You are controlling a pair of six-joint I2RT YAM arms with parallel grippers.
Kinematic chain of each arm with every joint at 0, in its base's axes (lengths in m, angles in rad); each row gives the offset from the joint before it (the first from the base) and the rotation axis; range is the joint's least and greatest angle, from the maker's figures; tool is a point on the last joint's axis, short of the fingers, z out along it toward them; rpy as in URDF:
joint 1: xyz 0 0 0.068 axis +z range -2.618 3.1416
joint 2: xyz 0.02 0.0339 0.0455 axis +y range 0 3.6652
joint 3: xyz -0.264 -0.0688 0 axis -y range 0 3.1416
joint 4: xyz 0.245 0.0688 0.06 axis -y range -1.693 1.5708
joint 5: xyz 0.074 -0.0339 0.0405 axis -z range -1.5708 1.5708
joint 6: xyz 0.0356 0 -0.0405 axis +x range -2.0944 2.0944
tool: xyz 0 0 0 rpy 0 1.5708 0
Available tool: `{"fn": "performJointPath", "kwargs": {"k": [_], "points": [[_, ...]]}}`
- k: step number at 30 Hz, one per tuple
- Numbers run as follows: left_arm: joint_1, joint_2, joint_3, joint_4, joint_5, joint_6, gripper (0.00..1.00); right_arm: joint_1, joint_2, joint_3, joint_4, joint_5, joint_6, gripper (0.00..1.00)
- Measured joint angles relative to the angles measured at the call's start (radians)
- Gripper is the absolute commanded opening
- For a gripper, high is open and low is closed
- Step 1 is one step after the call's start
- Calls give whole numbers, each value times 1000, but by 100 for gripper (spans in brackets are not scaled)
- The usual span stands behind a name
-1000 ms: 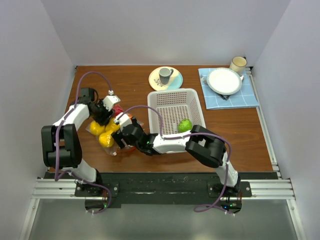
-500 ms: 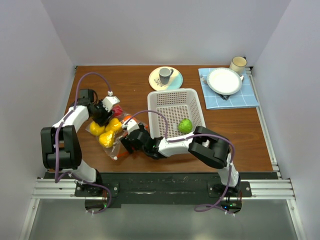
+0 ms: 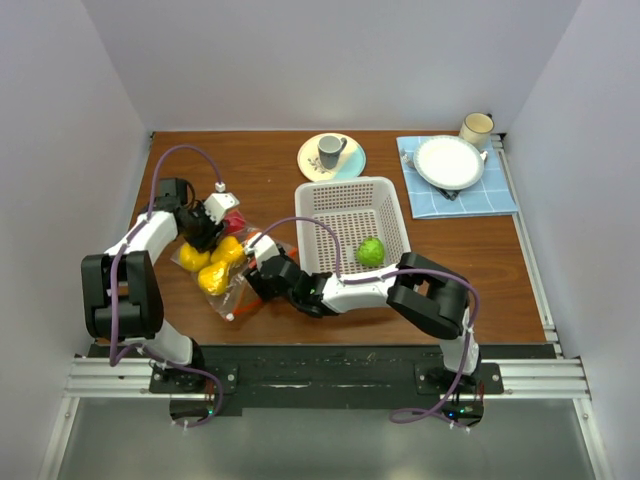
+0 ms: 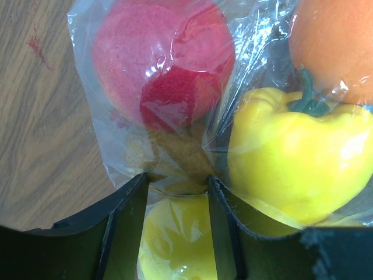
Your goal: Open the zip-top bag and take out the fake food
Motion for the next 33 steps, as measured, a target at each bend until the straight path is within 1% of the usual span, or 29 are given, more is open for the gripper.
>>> {"fn": "performJointPath", "kwargs": {"k": [2, 5, 7, 9, 14, 16, 17, 19, 20, 21, 22, 25, 26, 27, 28, 29, 30, 33], "points": [[1, 0, 0, 0, 0, 0, 49, 0, 0, 0, 1, -2, -2, 33], [2, 0, 0, -1, 0, 0, 48, 0, -20, -14, -3, -2, -5, 31], [3, 0, 0, -1, 0, 0, 47, 2, -72, -52, -14, -2, -6, 31], [4, 0, 0, -1, -1, 0, 45, 6, -175, -121, -31, 2, -9, 30], [8, 0, 2, -4, 0, -2, 37, 8, -516, -277, -74, 44, -8, 31], [13, 3, 10, -12, 1, -7, 31, 2, -613, -308, -76, 61, -9, 31], [14, 5, 14, -16, 2, -10, 25, -4, -651, -317, -76, 69, -10, 31], [17, 12, 29, -30, 4, -16, 21, -15, -686, -317, -76, 97, -16, 27], [17, 14, 35, -36, 5, -20, 19, -26, -687, -315, -78, 121, -19, 27], [18, 15, 41, -43, 7, -22, 14, -37, -679, -311, -90, 146, -20, 26], [18, 16, 49, -56, 14, -24, 13, -52, -665, -303, -110, 167, -19, 24], [18, 16, 69, -85, 32, -32, 10, -139, -593, -274, -181, 210, 0, 25], [18, 16, 76, -93, 40, -36, 8, -179, -567, -270, -198, 222, 6, 27], [18, 15, 80, -100, 46, -38, 7, -213, -547, -270, -218, 231, 11, 35], [18, 13, 82, -106, 51, -42, 6, -244, -529, -271, -237, 244, 13, 66], [18, 12, 84, -113, 56, -44, 5, -270, -516, -271, -249, 253, 13, 84], [18, 10, 84, -114, 58, -45, 4, -286, -506, -271, -257, 265, 13, 99], [18, 6, 84, -122, 64, -45, 3, -290, -504, -265, -276, 270, 2, 99]]}}
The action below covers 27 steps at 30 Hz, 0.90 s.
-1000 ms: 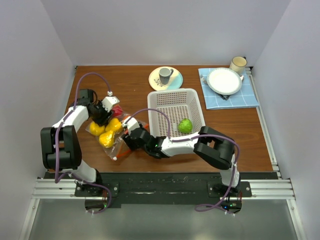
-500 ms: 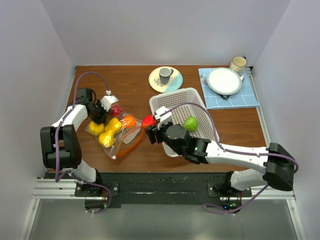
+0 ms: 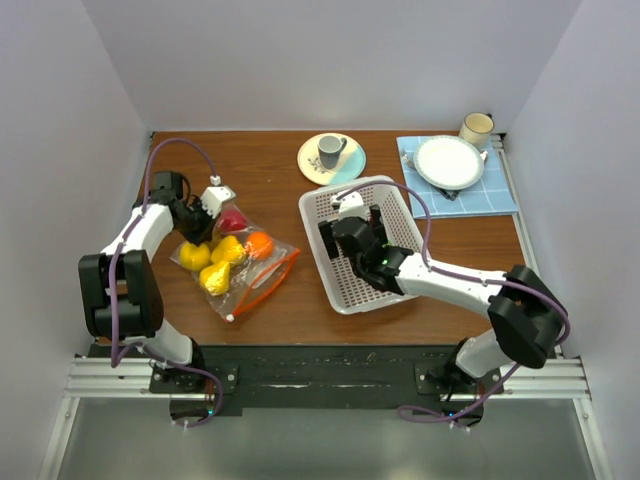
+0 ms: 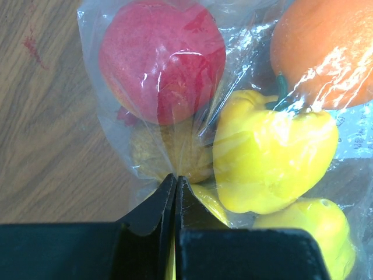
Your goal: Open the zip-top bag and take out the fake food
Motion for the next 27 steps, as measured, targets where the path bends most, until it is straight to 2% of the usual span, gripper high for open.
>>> {"fn": "performJointPath", "kwargs": {"k": [4, 8, 11, 12, 14, 15, 18, 22, 27], "points": [[0, 0, 0, -4, 0, -5, 3, 43, -5, 51, 5, -1, -27, 99], [0, 0, 0, -5, 0, -7, 2, 163, -13, 102, 32, -10, -74, 99], [1, 0, 0, -5, 0, -8, 2, 275, 9, 137, 66, -36, -98, 86], [1, 0, 0, -5, 0, -8, 2, 301, 25, 149, 77, -43, -101, 77], [1, 0, 0, -5, 0, -7, 2, 349, 86, 170, 99, -63, -100, 66], [1, 0, 0, -5, -1, -7, 1, 363, 126, 178, 113, -71, -97, 53], [1, 0, -1, -5, -6, -6, 1, 373, 257, 180, 139, -90, -92, 39], [1, 0, -5, -2, -16, -6, 1, 367, 400, 187, 150, -104, -93, 34], [1, 0, -6, -2, -24, -6, 1, 363, 470, 244, 172, -122, -93, 38]]}}
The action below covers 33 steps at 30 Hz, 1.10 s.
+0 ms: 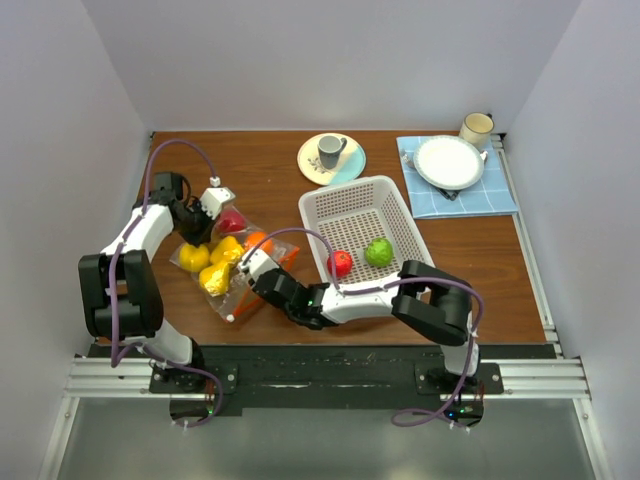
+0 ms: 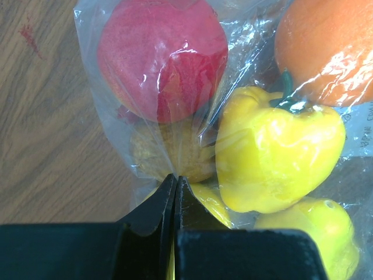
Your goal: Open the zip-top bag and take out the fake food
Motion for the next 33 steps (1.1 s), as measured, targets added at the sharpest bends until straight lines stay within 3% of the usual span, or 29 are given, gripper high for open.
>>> {"fn": "performJointPath", "kwargs": {"k": [8, 11, 12, 13, 33], "points": [[0, 0, -7, 5, 0, 1, 1, -2, 3, 55, 89, -41, 27, 44], [0, 0, -13, 8, 0, 4, 1, -3, 26, 69, 100, -44, 38, 72], [0, 0, -13, 8, 0, 5, 1, -4, 40, 74, 106, -45, 45, 96], [0, 0, -13, 10, 0, 7, 1, -5, 50, 76, 110, -49, 53, 99], [-14, -24, -75, 35, -3, 12, 1, -90, 171, 140, 261, -95, 94, 99]]}}
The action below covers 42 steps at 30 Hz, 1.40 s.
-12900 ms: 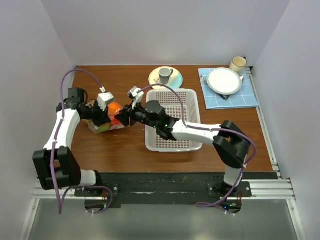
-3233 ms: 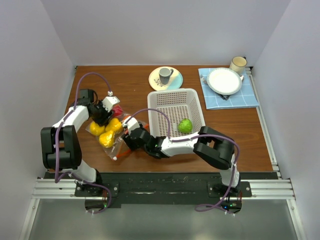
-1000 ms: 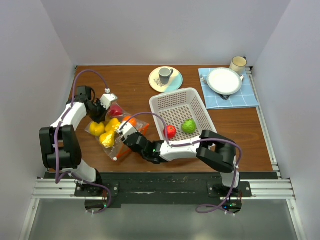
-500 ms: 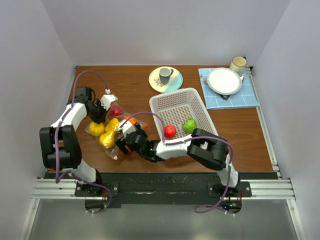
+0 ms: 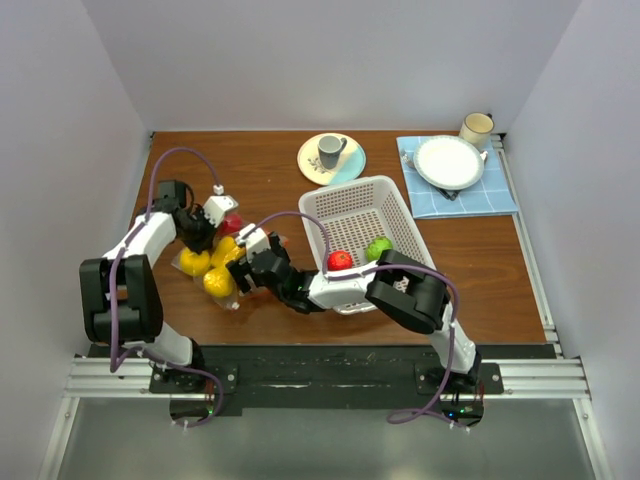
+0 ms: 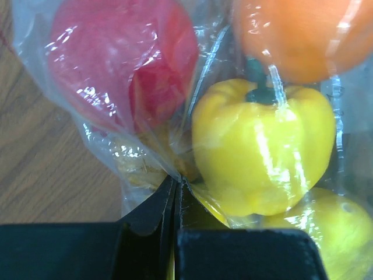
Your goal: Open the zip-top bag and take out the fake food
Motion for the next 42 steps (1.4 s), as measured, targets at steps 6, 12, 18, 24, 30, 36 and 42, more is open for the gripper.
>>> {"fn": "performJointPath", "kwargs": {"k": [6, 12, 18, 24, 30, 36, 42], "points": [[-56, -39, -52, 44, -31, 0, 1, 2, 11, 37, 25, 6, -32, 99], [-70, -40, -58, 63, -41, -1, 2, -2, 11, 39, 48, -10, -35, 99], [-83, -40, -58, 59, -42, -2, 4, -5, 32, 63, 63, -36, -33, 99], [-121, -19, -29, 30, -40, -1, 5, -13, 47, 82, 67, -51, -30, 99], [-152, 0, -6, -10, -19, 13, 5, -15, 50, 84, 67, -54, -26, 99], [-153, 1, -7, -25, -4, 48, 4, -14, 54, 81, 72, -54, -23, 99], [-161, -2, -17, -27, -4, 51, 3, -10, 54, 29, 139, -59, -18, 85]]}}
